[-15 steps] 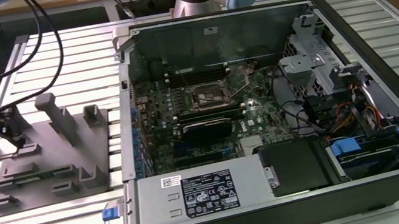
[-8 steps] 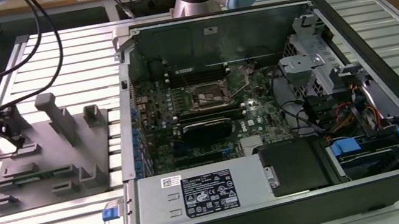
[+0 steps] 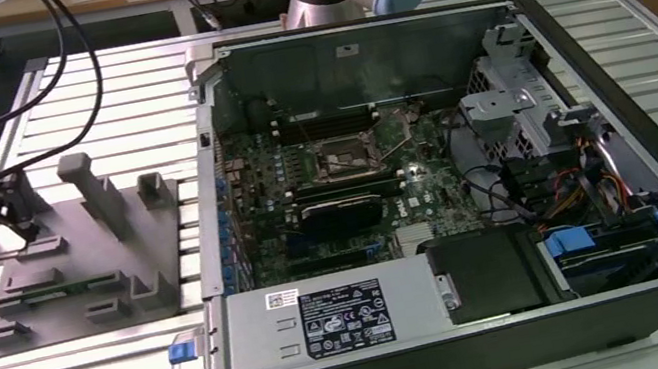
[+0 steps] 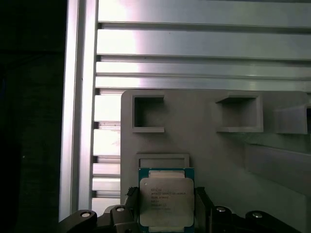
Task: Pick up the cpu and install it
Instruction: 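Pick up the cpu and move it towards the insertion slot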
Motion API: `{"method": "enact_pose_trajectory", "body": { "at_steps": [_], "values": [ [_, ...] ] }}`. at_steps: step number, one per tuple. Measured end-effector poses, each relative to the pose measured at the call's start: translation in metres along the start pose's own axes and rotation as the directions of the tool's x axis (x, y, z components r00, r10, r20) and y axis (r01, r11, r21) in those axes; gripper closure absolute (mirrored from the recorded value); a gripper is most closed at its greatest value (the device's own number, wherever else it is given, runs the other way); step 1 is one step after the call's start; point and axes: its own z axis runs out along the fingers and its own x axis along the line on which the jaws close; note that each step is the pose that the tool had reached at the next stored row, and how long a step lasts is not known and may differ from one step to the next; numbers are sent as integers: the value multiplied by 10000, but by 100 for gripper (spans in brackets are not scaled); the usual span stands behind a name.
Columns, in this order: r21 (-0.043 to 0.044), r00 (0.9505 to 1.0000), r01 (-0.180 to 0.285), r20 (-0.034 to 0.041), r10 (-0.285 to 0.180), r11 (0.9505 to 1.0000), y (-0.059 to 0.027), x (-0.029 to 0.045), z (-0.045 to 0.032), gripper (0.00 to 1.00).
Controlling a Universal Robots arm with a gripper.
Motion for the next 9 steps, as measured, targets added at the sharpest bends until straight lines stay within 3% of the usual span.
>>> {"method": "enact_pose_trajectory", "body": {
  "at_steps": [9],
  "values": [
    [1,10000,0,-1,0,10000,1,0,-20,46]
  ]
}}
